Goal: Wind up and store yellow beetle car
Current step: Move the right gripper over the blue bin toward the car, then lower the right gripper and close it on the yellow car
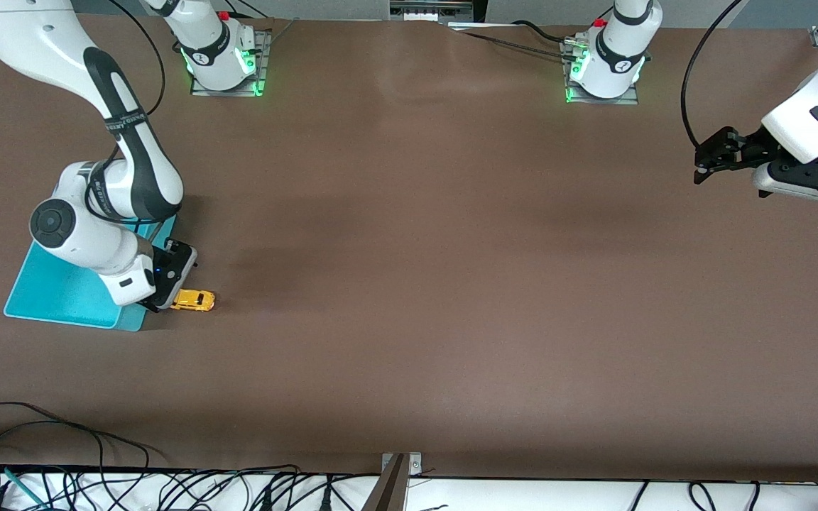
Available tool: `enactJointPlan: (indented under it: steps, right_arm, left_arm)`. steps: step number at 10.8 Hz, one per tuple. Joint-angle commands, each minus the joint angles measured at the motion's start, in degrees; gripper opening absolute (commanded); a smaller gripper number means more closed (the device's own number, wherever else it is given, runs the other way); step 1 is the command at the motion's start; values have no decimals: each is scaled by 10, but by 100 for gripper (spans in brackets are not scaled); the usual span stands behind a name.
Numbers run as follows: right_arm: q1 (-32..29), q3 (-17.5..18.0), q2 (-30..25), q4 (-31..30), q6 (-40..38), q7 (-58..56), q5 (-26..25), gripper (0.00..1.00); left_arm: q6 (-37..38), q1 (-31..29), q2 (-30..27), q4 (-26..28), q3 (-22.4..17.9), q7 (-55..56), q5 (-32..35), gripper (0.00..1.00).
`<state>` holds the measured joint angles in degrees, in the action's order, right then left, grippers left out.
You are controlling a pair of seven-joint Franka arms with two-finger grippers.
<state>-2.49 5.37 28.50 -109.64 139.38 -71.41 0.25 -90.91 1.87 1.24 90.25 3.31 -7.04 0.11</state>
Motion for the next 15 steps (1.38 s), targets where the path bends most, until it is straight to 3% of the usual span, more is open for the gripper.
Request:
enactJointPlan:
  steps: [1,6,7,9,11,15]
  right_arm:
    - [-18,14,34,1,41,-65,8,100]
    - [-23,14,60,0,78,-92,9,100]
    - [-23,14,59,0,78,-97,9,87]
    - [-23,14,57,0,77,-111,9,50]
    - [-23,14,53,0,75,-119,10,3]
    - [-23,18,3,4,21,-120,10,0]
  left_arm:
    - [11,-3,-16,13,0,1,-5,100]
    - [19,-5,-16,12,1,2,-5,100]
    - [19,-5,-16,10,0,2,-5,100]
    - [20,-5,-16,10,1,3,-5,100]
    - [24,-5,-16,9,1,1,-5,100]
    - [26,-6,-17,9,-1,2,-5,100]
